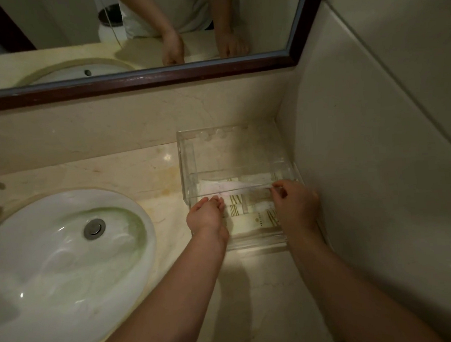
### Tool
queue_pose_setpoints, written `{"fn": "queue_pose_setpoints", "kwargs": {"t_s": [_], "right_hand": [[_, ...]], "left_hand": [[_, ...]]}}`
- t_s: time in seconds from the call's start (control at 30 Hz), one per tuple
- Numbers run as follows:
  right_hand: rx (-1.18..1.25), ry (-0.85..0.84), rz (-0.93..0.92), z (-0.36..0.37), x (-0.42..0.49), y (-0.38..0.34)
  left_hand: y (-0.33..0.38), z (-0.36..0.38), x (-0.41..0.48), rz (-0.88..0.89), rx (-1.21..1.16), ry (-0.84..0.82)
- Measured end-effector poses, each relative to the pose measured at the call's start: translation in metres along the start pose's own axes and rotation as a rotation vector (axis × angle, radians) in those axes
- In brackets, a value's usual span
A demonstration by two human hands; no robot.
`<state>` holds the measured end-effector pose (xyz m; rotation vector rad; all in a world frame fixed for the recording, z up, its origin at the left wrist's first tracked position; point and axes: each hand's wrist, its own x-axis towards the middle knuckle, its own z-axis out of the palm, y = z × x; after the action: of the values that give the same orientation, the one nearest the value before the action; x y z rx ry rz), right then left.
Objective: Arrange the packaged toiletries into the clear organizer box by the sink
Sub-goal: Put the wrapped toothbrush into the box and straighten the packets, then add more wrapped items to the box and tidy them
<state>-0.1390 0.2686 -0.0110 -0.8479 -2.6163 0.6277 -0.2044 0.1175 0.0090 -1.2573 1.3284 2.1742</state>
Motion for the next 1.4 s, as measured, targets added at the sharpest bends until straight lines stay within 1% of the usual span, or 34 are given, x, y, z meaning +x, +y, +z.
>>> {"fn": "queue_pose_setpoints", "kwargs": {"t_s": [0.07,0.13,0.23,0.3,0.4,0.53,0.67,0.77,0.83,0.87,0.93,1.0,1.07,1.1,1.17,1.27,1.33,1.4], "right_hand": [[0.019,-0.006,0.015,0.000,-0.001,-0.004],[0.001,-0.015,-0.008,0.000,-0.006,-0.006],[-0.048,-0.044,-0.162,0.004,-0.014,-0.003],[-0.131,-0.096,-0.235,0.007,-0.019,-0.001],[-0.201,-0.182,-0.241,0.008,-0.020,-0.005],[-0.276,-0.264,-0.267,0.004,-0.024,-0.015],[-0.195,-0.269,-0.233,-0.001,-0.044,-0.042],[-0.095,-0.278,-0.320,0.003,-0.066,-0.075],[-0.015,-0.319,-0.366,0.012,-0.083,-0.105],[0.028,-0.353,-0.372,0.016,-0.090,-0.118],[0.103,-0.479,-0.450,0.029,-0.115,-0.159],[0.177,-0.582,-0.532,0.042,-0.139,-0.199],[0.221,-0.677,-0.593,0.050,-0.162,-0.232],[0.242,-0.741,-0.603,0.056,-0.175,-0.248],[0.275,-0.866,-0.593,0.068,-0.195,-0.281],[0.273,-0.993,-0.607,0.088,-0.220,-0.327],[0.275,-1.015,-0.613,0.106,-0.233,-0.362],[0.260,-1.000,-0.614,0.126,-0.244,-0.401]], "left_hand": [[0.000,-0.001,0.000,-0.013,-0.020,-0.004],[0.002,-0.001,0.000,-0.021,-0.037,-0.015],[0.003,-0.001,0.000,-0.017,-0.015,-0.048],[0.004,-0.001,0.000,-0.018,0.005,-0.068],[0.008,-0.001,-0.005,-0.038,0.039,-0.104],[0.020,-0.005,-0.008,-0.071,0.013,-0.176],[0.034,-0.025,-0.002,-0.141,-0.002,-0.252],[0.050,-0.057,-0.017,-0.190,0.025,-0.343],[0.068,-0.090,-0.031,-0.161,0.044,-0.378],[0.078,-0.107,-0.034,-0.105,0.068,-0.368],[0.102,-0.165,-0.033,0.129,0.166,-0.216],[0.127,-0.228,-0.033,0.381,0.366,0.008],[0.146,-0.290,-0.036,0.512,0.563,0.210],[0.157,-0.320,-0.038,0.543,0.607,0.284],[0.180,-0.372,-0.039,0.564,0.599,0.386],[0.209,-0.429,-0.030,0.573,0.553,0.473],[0.230,-0.459,-0.013,0.579,0.555,0.487],[0.253,-0.484,0.009,0.581,0.569,0.468]]}}
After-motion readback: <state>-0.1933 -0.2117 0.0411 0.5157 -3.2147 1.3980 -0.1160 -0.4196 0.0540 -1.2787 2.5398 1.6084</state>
